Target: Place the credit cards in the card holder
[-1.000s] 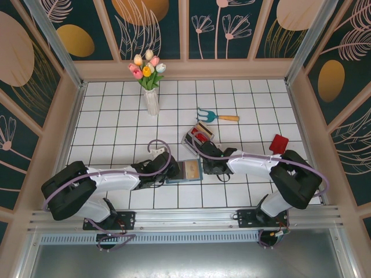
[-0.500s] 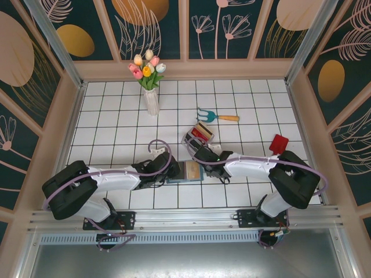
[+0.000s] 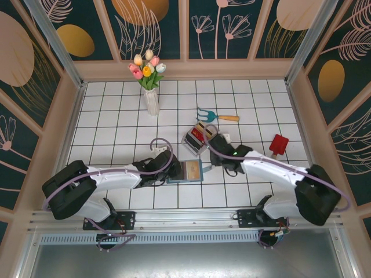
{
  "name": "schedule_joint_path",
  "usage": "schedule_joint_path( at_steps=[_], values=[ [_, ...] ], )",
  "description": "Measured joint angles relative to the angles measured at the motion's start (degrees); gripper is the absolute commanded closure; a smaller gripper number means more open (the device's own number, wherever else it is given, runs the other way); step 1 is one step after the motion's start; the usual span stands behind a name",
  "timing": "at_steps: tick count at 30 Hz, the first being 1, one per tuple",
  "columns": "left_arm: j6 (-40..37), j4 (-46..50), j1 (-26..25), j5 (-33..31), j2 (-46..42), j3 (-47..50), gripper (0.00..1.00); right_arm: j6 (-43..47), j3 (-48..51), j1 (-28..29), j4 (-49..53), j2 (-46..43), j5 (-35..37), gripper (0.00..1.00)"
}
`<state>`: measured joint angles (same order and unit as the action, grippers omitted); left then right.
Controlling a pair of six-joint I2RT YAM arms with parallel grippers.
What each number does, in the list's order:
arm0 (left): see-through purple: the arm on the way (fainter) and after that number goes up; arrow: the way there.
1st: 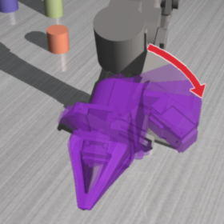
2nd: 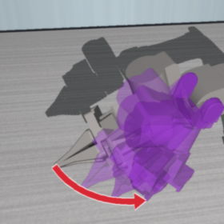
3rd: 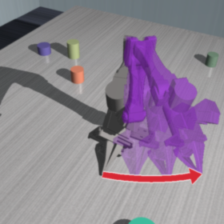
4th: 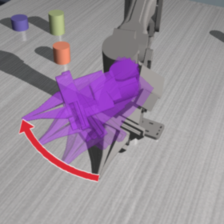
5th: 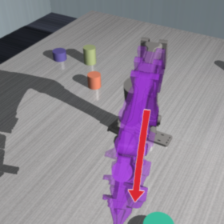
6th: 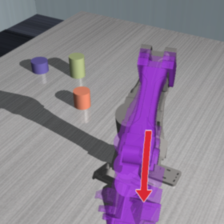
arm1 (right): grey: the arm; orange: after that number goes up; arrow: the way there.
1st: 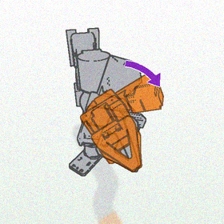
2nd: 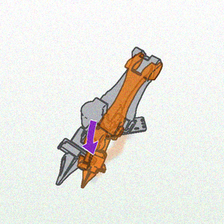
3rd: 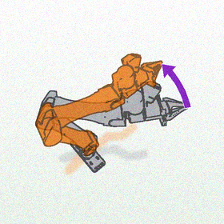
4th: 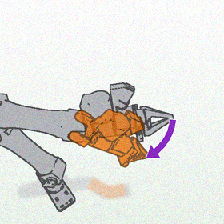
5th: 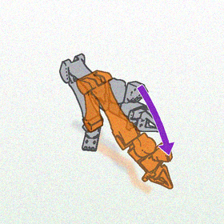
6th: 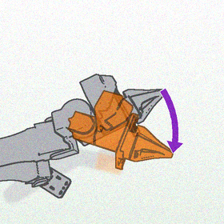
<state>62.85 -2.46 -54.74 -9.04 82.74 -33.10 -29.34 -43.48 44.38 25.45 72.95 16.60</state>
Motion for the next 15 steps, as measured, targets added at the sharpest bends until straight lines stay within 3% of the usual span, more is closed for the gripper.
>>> schedule_joint_path(
  at_steps=[3, 10, 15],
  values=[
    [-1.1, 1.8, 0.4, 0.0, -1.0, -1.9, 0.55, 4.8, -3.3, -3.9, -1.5, -0.9, -5.4, 0.62],
    [-2.2, 2.8, 6.1, 0.1, -4.8, -3.6, 0.46, 15.2, -14.7, -4.1, -2.5, 8.2, -15.5, 0.66],
    [-2.3, 2.2, 10.0, 1.6, -5.9, -3.5, 0.41, 18.9, -21.2, -2.6, -2.1, 18.0, -14.8, 0.67]
  ],
)
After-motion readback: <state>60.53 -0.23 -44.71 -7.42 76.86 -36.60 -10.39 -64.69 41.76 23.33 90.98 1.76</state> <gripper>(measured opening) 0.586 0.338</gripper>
